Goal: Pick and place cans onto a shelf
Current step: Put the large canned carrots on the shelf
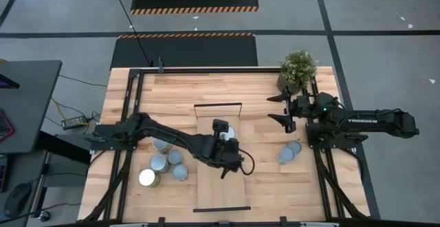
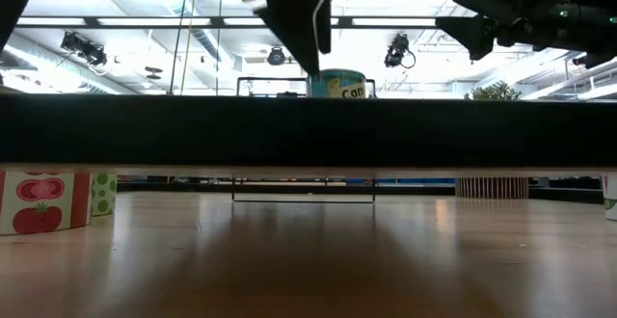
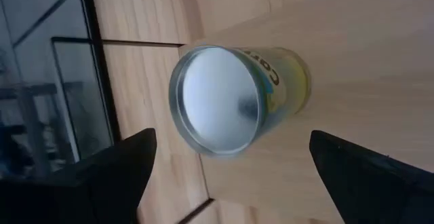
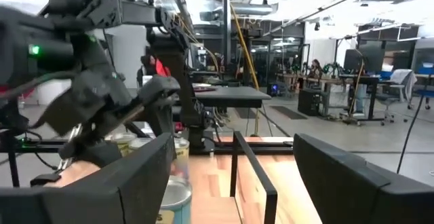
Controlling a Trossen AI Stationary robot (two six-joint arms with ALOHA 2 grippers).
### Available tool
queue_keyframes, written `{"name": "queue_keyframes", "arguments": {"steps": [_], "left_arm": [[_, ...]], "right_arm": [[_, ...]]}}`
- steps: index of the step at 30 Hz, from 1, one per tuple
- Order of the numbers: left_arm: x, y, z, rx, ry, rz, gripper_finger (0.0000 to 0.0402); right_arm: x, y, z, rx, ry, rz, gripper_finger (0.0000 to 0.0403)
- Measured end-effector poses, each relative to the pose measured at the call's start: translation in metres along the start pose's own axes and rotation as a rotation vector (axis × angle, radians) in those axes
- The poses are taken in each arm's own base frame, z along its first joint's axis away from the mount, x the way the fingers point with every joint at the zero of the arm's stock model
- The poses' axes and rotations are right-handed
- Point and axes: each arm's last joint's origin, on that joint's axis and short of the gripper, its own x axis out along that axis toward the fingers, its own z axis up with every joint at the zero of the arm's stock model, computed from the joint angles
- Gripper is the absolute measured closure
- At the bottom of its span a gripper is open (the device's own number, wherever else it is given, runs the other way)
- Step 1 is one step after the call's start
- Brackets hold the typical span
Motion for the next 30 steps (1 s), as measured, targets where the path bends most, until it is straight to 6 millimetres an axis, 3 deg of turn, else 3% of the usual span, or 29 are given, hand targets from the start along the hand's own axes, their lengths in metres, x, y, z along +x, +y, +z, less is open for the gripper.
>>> {"name": "queue_keyframes", "arguments": {"steps": [10,30], "left_arm": [[0.024,-0.012,0.011,0.101,0.008,0.163,0.0008],[0.056,0.023,0.017,-0.069,0.015,0.215,0.0008]], "right_arm": [[0.0,0.0,0.0,-0.01,0.003,-0.006,0.0089],[0.0,0.0,0.0,-0.01,-0.004,-0.006,0.0089]]}}
